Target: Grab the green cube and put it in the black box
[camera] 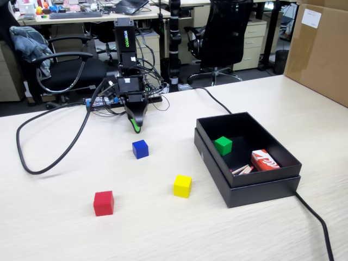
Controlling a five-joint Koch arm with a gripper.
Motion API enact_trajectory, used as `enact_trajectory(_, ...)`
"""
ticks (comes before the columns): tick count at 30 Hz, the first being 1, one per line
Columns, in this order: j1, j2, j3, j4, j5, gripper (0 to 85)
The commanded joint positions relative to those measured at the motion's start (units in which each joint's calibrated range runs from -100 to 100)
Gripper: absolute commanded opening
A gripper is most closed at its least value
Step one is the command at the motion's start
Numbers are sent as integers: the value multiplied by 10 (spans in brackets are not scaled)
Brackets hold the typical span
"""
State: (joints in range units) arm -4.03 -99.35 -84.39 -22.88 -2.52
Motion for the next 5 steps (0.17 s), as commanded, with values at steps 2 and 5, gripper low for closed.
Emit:
enact_trajectory(2, -2, 7, -47, -9, -3, 492)
enact_trajectory(5, -2, 7, -47, -10, -2, 492)
